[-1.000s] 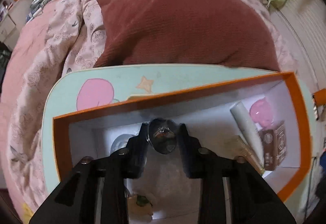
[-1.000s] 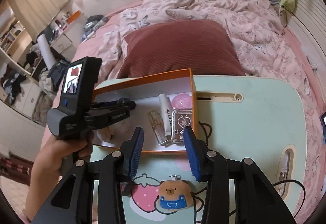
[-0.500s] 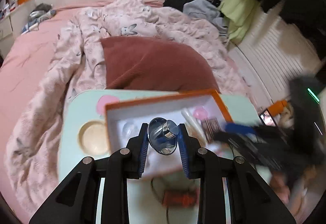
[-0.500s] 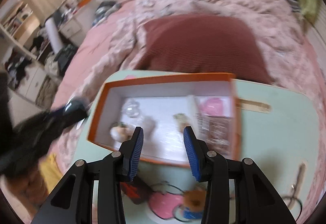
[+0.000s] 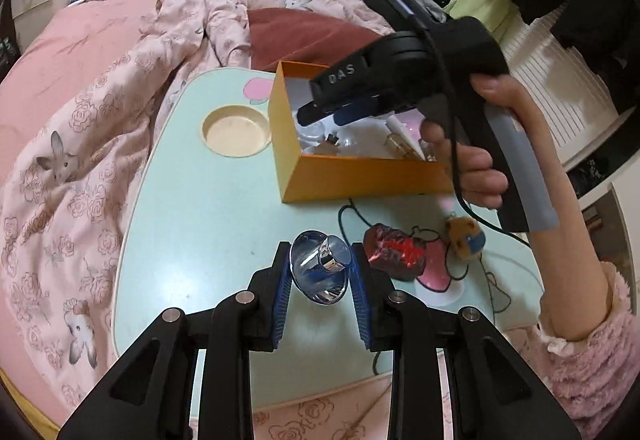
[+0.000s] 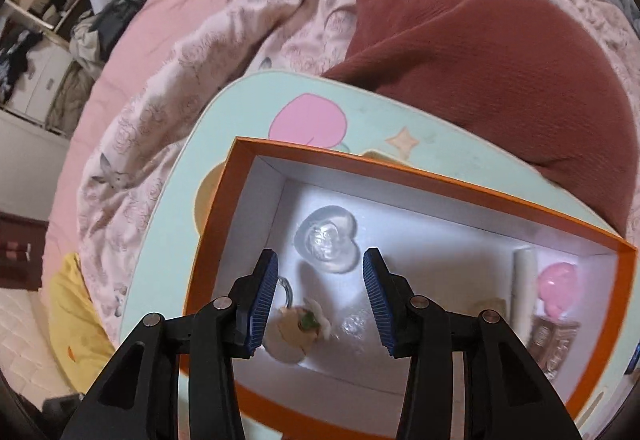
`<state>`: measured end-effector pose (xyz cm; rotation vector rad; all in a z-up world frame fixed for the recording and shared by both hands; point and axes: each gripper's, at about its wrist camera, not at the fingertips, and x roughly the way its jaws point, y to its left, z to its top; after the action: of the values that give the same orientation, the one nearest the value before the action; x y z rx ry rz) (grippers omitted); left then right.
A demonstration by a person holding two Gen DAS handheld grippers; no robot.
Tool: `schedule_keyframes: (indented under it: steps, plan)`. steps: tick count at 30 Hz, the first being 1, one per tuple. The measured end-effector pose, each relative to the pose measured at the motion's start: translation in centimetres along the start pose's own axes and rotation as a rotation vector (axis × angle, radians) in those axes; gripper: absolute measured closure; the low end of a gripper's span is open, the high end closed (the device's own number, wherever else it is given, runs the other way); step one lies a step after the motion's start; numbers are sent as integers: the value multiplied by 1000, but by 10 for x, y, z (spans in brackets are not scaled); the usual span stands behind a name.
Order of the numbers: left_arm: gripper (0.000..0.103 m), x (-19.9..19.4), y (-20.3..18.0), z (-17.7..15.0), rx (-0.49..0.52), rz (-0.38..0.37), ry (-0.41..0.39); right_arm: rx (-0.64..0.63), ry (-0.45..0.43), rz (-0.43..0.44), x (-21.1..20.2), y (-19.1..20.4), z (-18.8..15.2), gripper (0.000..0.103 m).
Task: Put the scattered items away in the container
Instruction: 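Grasp the clear glass heart in the box with the right gripper while the left gripper holds the silver piece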
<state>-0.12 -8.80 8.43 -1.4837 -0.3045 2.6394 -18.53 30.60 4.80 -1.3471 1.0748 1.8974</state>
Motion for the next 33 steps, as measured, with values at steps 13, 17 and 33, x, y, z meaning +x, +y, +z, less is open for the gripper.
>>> schedule_keyframes:
  steps: [13,17,33]
  plan:
    - [74,10,-10,-2,33,-35,26,-29,-46,-56,3,-4,10,83]
    - [74,8,-10,-4,28,-44,32,-8,-90,-20,-9,-11,10,86]
    - [74,16,-18,-8,34,-59,56,7,-85,-57,-16,-14,12,98]
